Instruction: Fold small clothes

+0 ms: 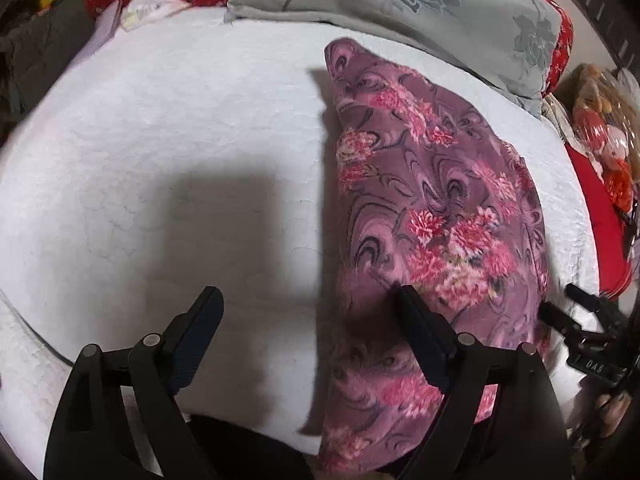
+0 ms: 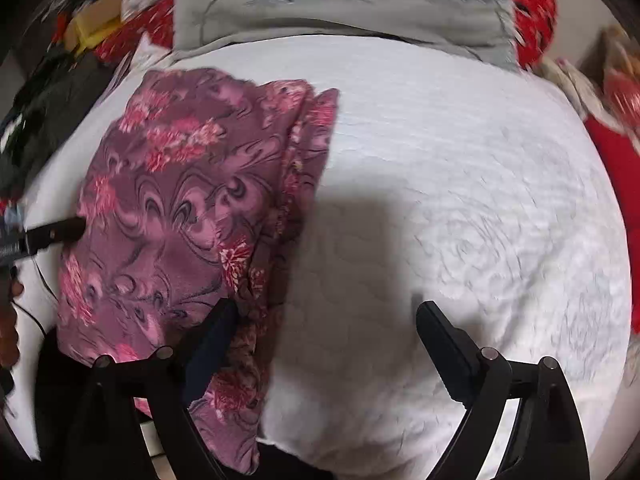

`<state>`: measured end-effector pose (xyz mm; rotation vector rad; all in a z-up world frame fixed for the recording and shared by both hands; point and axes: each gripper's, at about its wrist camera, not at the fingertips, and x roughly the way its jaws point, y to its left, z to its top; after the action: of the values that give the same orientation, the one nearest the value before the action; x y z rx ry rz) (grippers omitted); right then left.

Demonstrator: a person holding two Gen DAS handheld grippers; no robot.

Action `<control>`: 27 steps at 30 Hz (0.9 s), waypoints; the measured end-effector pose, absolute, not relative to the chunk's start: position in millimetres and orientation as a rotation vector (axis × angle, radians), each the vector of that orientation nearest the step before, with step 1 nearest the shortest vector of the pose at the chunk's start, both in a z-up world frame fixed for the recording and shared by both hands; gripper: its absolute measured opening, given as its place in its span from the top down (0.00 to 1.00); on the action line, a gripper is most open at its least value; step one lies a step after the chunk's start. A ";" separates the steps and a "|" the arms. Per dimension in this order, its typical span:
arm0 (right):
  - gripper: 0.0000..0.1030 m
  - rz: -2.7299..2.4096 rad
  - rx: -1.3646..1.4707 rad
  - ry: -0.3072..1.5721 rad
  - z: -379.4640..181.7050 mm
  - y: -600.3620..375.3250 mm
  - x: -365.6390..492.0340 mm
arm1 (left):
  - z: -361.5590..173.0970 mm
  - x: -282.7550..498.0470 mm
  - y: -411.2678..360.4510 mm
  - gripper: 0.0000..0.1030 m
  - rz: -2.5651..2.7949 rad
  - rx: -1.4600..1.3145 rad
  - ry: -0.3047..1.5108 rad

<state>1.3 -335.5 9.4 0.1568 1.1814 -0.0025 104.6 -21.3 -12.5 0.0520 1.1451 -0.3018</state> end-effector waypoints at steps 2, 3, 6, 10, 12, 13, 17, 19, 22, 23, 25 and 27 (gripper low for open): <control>0.10 -0.050 0.092 1.186 16.8 -333.2 -6.3 | -5.7 91.4 -20.4 0.14 -0.273 0.097 1.099; 0.10 -0.072 0.055 1.191 20.5 -330.4 -12.0 | -3.5 85.1 -19.3 0.14 -0.259 0.117 1.078; 0.09 -0.097 -0.025 1.188 31.2 -318.4 -30.6 | -2.4 67.9 -14.0 0.14 -0.230 0.156 1.041; 0.00 -0.194 -0.174 1.217 40.1 -301.4 -51.8 | -5.9 47.7 -8.6 0.14 -0.190 0.220 1.016; 0.00 -0.206 -0.193 1.162 46.7 -295.0 -63.7 | -7.0 37.5 -7.3 0.14 -0.169 0.259 0.999; 0.00 -0.202 -0.179 1.150 49.7 -294.7 -70.1 | -6.5 33.9 -7.2 0.14 -0.164 0.270 0.989; 0.00 -0.171 -0.076 1.119 59.9 -298.1 -85.5 | -2.5 18.8 -4.6 0.14 -0.156 0.296 0.945; 0.00 -0.172 -0.058 1.087 65.9 -296.4 -90.2 | -0.2 13.1 -3.3 0.14 -0.163 0.292 0.937; 0.00 -0.161 -0.012 1.048 77.6 -296.6 -93.4 | 3.4 5.5 -3.8 0.14 -0.180 0.286 0.928; 0.00 -0.160 -0.005 1.039 80.2 -295.2 -94.2 | 4.6 2.4 -5.2 0.14 -0.186 0.286 0.923; 0.00 -0.163 -0.004 1.015 84.7 -295.9 -94.6 | 6.3 -1.1 -7.3 0.14 -0.193 0.290 0.917; 0.00 -0.160 -0.016 0.996 87.9 -294.7 -96.1 | 8.1 -4.5 -9.4 0.14 -0.203 0.293 0.911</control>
<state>-96.2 -294.7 87.9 -0.0155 0.9957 -0.1604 -4.5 -9.4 8.1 0.2931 0.9111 -0.2032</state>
